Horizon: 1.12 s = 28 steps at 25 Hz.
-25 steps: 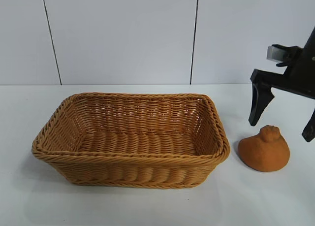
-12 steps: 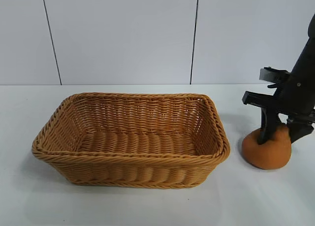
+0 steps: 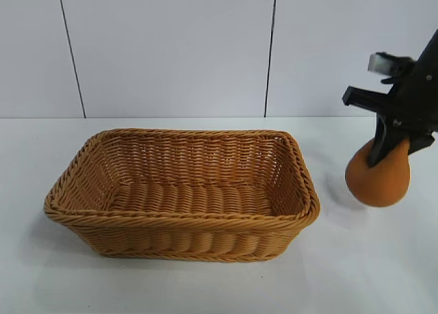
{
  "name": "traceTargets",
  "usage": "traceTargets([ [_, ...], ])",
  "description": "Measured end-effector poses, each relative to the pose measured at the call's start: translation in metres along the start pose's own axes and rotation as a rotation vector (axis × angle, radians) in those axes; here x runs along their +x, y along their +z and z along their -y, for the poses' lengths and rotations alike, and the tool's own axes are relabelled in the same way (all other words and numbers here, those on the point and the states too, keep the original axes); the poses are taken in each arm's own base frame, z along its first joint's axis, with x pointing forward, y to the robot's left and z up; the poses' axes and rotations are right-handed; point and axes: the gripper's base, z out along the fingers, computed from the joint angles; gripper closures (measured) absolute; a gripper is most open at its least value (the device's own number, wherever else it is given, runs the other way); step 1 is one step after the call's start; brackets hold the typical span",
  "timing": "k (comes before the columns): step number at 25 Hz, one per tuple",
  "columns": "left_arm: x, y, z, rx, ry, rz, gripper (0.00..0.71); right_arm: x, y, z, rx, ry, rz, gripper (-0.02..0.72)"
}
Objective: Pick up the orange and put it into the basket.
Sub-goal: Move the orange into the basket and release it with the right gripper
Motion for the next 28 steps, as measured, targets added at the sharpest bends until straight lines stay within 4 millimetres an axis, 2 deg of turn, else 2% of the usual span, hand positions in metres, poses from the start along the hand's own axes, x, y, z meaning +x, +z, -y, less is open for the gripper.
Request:
traceTargets([
  [4, 0.000, 0.000, 0.000, 0.000, 0.000, 0.000, 0.122, -0.002, -0.008, -0.035, -0.033, -0.090, 0.005, 0.668],
  [9, 0.000, 0.000, 0.000, 0.000, 0.000, 0.000, 0.122, -0.006, -0.019, -0.098, -0.100, -0.212, 0.065, 0.668],
  [11, 0.000, 0.000, 0.000, 0.000, 0.000, 0.000, 0.122, -0.004, -0.016, -0.122, -0.128, -0.250, 0.071, 0.668],
  [14, 0.000, 0.000, 0.000, 0.000, 0.000, 0.000, 0.122, 0.003, 0.003, -0.153, -0.155, -0.300, 0.052, 0.668],
  [18, 0.000, 0.000, 0.000, 0.000, 0.000, 0.000, 0.122, 0.016, 0.044, -0.185, -0.171, -0.347, 0.014, 0.668],
  [20, 0.000, 0.000, 0.000, 0.000, 0.000, 0.000, 0.122, 0.021, 0.064, -0.195, -0.172, -0.362, 0.005, 0.668],
  [25, 0.000, 0.000, 0.000, 0.000, 0.000, 0.000, 0.122, 0.025, 0.110, -0.195, -0.150, -0.332, -0.027, 0.668],
  [28, 0.000, 0.000, 0.000, 0.000, 0.000, 0.000, 0.122, 0.027, 0.122, -0.192, -0.137, -0.323, -0.053, 0.668],
])
